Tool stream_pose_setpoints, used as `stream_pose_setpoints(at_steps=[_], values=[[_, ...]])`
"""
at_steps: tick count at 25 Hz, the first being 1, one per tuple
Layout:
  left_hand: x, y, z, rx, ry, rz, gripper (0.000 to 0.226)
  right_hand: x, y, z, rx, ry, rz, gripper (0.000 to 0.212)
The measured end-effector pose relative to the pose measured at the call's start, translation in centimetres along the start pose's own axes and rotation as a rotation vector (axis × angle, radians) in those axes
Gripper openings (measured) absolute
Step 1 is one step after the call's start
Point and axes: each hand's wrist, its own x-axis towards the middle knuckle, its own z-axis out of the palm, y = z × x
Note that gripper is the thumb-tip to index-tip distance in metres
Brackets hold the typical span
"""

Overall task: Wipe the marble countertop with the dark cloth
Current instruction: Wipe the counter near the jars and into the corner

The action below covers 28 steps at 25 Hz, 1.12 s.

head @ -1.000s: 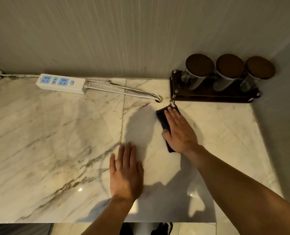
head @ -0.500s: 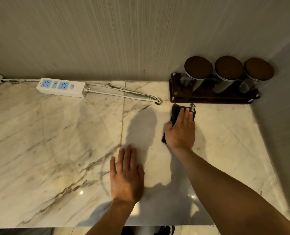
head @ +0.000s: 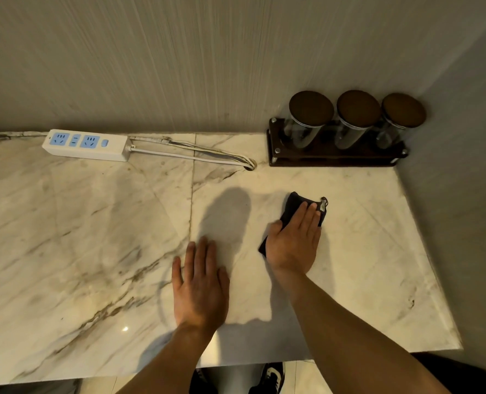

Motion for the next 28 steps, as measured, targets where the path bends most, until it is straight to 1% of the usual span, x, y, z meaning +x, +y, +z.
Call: stream_pose_setpoints(at_steps=[6, 9, 14, 18, 23, 28], values=[[-0.1, 0.1, -0.2, -0.005, 0.002, 0.013, 0.055, -3.9, 2.1, -0.4, 0.003, 0.05, 0.021, 0.07], [-0.1, 0.1, -0.2, -0.004, -0.002, 0.013, 0.057, -5.7, 3.2, -0.5, 0.002, 0.028, 0.018, 0.07], [-0.2, 0.0, 0.1, -0.05, 0.016, 0.013, 0.058, -9.0, 5.2, -1.2, -0.001, 0.044, -0.007, 0.067], [-0.2, -0.3, 0.2, -0.03, 0.031, 0.033, 0.059, -11.3, 6.3, -1.8, -0.004, 0.027, -0.025, 0.066], [-0.1, 0.0, 0.6, -0.009, 0.024, 0.008, 0.06, -12.8, 8.7, -2.7, -0.062, -0.031, -0.138, 0.067], [-0.3, 1.4, -0.3, -0.015, 0.065, 0.032, 0.053, -12.8, 11.3, -3.8, -0.091, -0.078, -0.327, 0.066]])
